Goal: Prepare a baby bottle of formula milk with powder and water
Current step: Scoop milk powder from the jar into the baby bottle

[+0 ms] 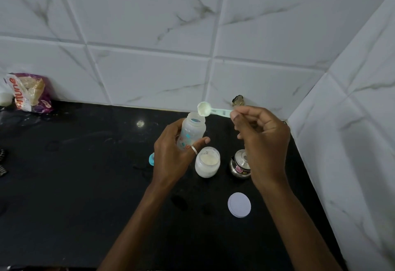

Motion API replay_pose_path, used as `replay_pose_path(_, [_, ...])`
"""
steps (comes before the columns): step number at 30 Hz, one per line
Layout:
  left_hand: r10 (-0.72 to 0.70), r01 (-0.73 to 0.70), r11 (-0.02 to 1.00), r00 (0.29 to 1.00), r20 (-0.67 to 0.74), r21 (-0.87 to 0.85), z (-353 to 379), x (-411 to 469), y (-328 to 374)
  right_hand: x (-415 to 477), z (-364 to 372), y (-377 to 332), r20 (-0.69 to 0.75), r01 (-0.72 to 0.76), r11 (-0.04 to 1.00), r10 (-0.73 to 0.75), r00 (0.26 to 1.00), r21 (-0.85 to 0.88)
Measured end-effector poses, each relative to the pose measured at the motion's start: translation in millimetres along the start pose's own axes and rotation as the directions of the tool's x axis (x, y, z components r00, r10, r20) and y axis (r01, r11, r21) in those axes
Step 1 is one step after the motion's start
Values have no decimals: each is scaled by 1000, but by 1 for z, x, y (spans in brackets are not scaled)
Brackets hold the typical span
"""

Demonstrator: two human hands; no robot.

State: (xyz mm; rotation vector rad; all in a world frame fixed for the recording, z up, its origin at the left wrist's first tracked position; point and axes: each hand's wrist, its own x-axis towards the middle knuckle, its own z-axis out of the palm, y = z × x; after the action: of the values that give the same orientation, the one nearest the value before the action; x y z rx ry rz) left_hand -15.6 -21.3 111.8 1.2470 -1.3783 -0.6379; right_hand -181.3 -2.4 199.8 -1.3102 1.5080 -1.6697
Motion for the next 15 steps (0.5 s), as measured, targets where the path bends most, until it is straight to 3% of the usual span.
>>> replay_pose_path(3, [0,0,1000,1000,13,5,2,-1,-3,4,-4,4,40,-284,937,282,959,206])
replay_pose_path(5, [-6,6,1000,1000,23,12,3,-2,-4,6,-7,9,79,-399,876,393,916,271])
replay_pose_path(10, [-50,51,999,998,39,-4,6,-6,-10,8,-17,32,77,-516,809,517,853,283])
replay_pose_path(15, [-109,108,994,993,51,30,6,-14,-26,2,-21,70,26,-593,787,598,801,167])
